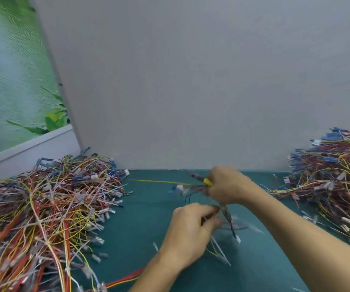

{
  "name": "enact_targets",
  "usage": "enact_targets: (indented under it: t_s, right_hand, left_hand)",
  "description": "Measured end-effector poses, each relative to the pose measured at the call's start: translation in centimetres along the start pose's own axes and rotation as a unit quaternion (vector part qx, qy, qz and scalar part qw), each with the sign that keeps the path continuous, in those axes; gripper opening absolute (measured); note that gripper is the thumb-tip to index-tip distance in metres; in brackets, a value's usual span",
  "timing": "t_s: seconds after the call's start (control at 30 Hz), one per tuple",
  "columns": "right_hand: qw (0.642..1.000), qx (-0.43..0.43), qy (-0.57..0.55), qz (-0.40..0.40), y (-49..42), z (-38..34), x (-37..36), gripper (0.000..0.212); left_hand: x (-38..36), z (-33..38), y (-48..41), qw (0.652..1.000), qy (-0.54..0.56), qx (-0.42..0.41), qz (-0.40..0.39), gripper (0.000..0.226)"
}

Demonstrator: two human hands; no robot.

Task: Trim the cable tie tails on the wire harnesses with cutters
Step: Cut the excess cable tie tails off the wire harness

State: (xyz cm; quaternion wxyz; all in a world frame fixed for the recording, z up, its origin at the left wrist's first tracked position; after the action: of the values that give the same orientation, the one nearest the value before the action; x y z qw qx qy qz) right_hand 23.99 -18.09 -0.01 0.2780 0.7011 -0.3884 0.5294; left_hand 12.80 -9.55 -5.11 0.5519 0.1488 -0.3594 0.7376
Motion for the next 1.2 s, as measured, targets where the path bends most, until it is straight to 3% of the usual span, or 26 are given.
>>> enact_targets:
  t_s: [0.1,0.17,0.23,0.3,0.43,0.5,0.57,0.63,0.77,0.87,0.93,1.0,1.1,1.17,1.2]
  right_hand:
    - [0.979,-0.064,-0.003,0.194,0.7,1.7,1.5,0.021]
    - [0.976,-0.084,-0.006,0.199,1.1,2.9,1.7,0.019]
    - [0.966,-0.101,-0.123,0.202,1.4,4.4,2.0,0.025]
    - [0.913,-0.116,-0.293,0.259,1.5,5.5,2.7,0.026]
    - [0.774,-0.175,-0.543,0.276,1.5,7.2,4.3,0.025]
    - [0.702,-0.206,-0.608,0.309,1.6,8.5,6.1,0.023]
    - [0.662,-0.225,-0.621,0.355,1.9,10.3,8.2,0.020]
    - [0.651,-0.211,-0.622,0.380,2.7,11.9,10.1,0.023]
    - [0.708,-0.141,-0.583,0.373,4.3,12.9,13.7,0.024]
    - [0.706,-0.107,-0.605,0.352,4.7,11.8,15.3,0.023]
    - [0.695,-0.087,-0.630,0.335,4.8,10.9,15.8,0.020]
    - [0.679,-0.073,-0.655,0.324,5.0,10.0,16.0,0.017]
    - [0.654,-0.096,-0.683,0.312,5.7,8.6,15.5,0.018]
    - [0.639,-0.112,-0.704,0.290,6.1,8.0,14.8,0.020]
    - [0.640,-0.116,-0.708,0.274,6.3,7.8,14.3,0.021]
  left_hand:
    - [0.7,0.6,-0.2,0.999,-0.018,-0.024,0.044,0.025]
    - [1.0,0.9,-0.3,0.998,-0.014,-0.015,0.060,0.032]
    - [1.3,1.1,-0.3,0.998,-0.008,-0.001,0.069,0.036]
    - [1.8,1.9,-0.4,0.995,0.015,-0.007,0.095,0.034]
    - [4.1,4.4,-0.3,0.975,0.138,-0.071,0.157,0.030]
    - [6.3,4.8,-0.3,0.955,0.220,-0.079,0.183,0.028]
    - [8.4,4.2,-0.6,0.935,0.281,-0.067,0.207,0.022]
    - [9.8,2.7,-1.2,0.932,0.288,-0.028,0.216,0.014]
    - [8.8,-1.6,-2.1,0.965,0.179,0.113,0.154,0.019]
    - [7.0,-2.5,-1.9,0.979,0.109,0.150,0.081,0.018]
    - [5.8,-2.0,-1.6,0.977,0.129,0.167,0.042,0.025]
    - [4.2,-1.1,-1.2,0.940,0.251,0.231,-0.016,0.028]
    - [2.0,0.0,-0.9,0.791,0.484,0.357,-0.108,0.044]
    - [1.6,0.0,-1.4,0.695,0.595,0.392,-0.096,0.047]
    - [1.8,-0.2,-1.9,0.665,0.632,0.391,-0.070,0.045]
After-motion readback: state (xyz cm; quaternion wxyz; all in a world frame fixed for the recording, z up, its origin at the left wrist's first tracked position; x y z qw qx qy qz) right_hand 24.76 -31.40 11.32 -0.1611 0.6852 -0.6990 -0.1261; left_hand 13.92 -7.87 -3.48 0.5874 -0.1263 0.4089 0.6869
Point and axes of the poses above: each hand's wrist, its own y-axis away from the middle knuckle, its own x-axis out of the back of the hand, z = x × y, the point moved 2 cm from there along -y, towards the middle knuckle, and after that the axes turned 4 degrees about x, right-handed, at the moved point
